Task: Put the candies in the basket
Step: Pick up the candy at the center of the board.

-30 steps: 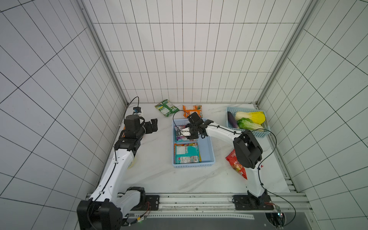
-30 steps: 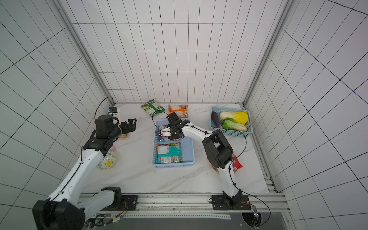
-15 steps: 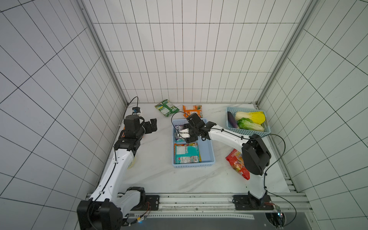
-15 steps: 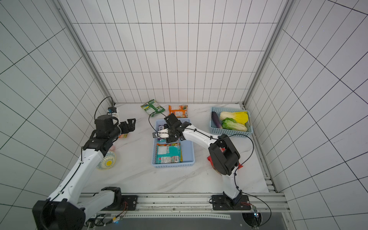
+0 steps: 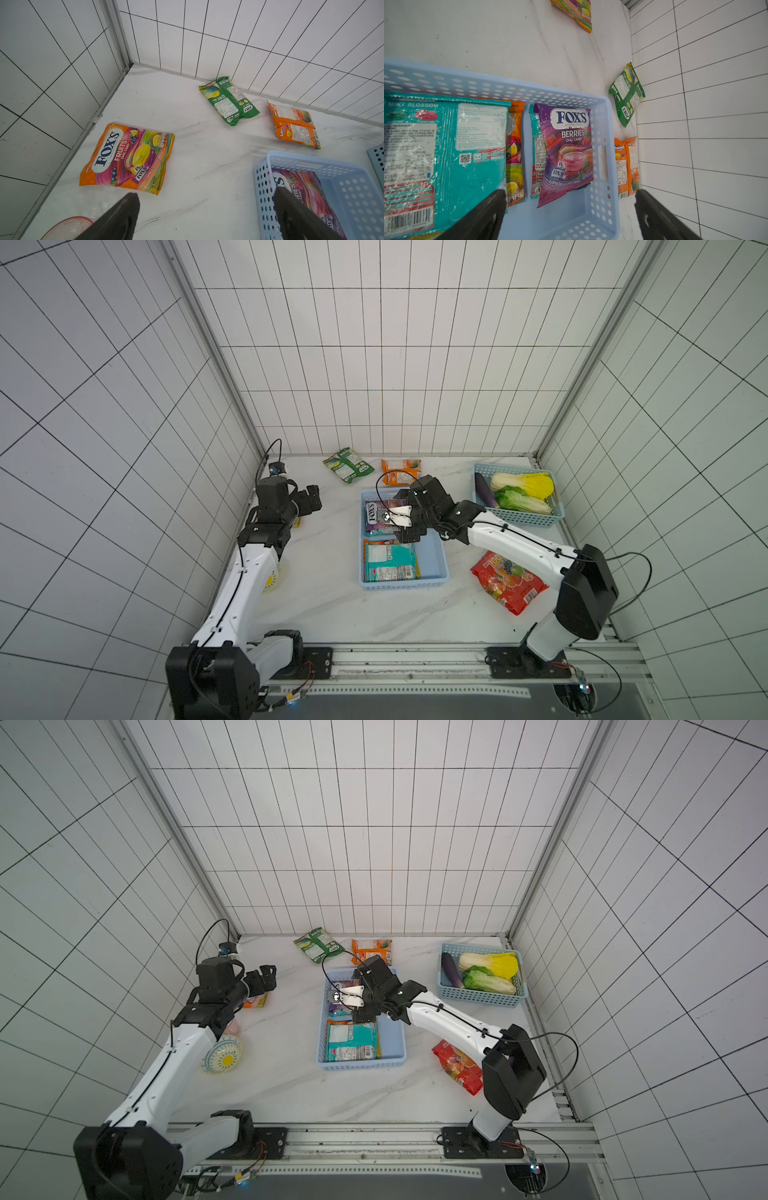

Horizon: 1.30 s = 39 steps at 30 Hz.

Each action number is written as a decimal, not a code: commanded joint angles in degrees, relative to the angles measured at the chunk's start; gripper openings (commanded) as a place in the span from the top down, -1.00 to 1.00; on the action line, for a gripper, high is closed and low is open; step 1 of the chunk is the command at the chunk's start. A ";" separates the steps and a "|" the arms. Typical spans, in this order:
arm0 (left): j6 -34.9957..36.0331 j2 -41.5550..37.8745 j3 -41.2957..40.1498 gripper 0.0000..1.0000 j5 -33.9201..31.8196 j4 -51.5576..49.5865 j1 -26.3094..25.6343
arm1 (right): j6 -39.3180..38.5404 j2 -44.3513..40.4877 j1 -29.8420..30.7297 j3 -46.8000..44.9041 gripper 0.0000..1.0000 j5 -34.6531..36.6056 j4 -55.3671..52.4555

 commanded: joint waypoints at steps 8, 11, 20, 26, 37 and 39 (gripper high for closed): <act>-0.29 3.75 4.27 -0.97 -7.11 -1.30 3.01 | 15.85 -13.16 -2.97 -6.96 -0.98 7.94 2.39; -1.25 5.54 4.85 -0.97 -7.23 -1.62 3.74 | 19.84 -17.31 -4.64 -9.01 -0.98 9.13 2.25; -5.71 14.06 10.82 -0.97 -6.24 -6.43 6.45 | 25.67 -28.72 -6.56 -16.76 -0.98 23.21 0.01; -8.78 19.67 13.30 -0.97 -3.97 -8.43 8.61 | 29.69 -35.34 -9.58 -22.39 -0.98 26.53 -1.26; -10.60 28.77 19.57 -0.97 -2.65 -12.67 10.61 | 26.70 -44.82 -8.86 -34.25 -0.98 31.43 5.40; -11.27 30.42 20.44 -0.96 -2.55 -13.38 11.15 | 25.74 -46.82 -8.35 -36.83 -0.98 31.11 8.94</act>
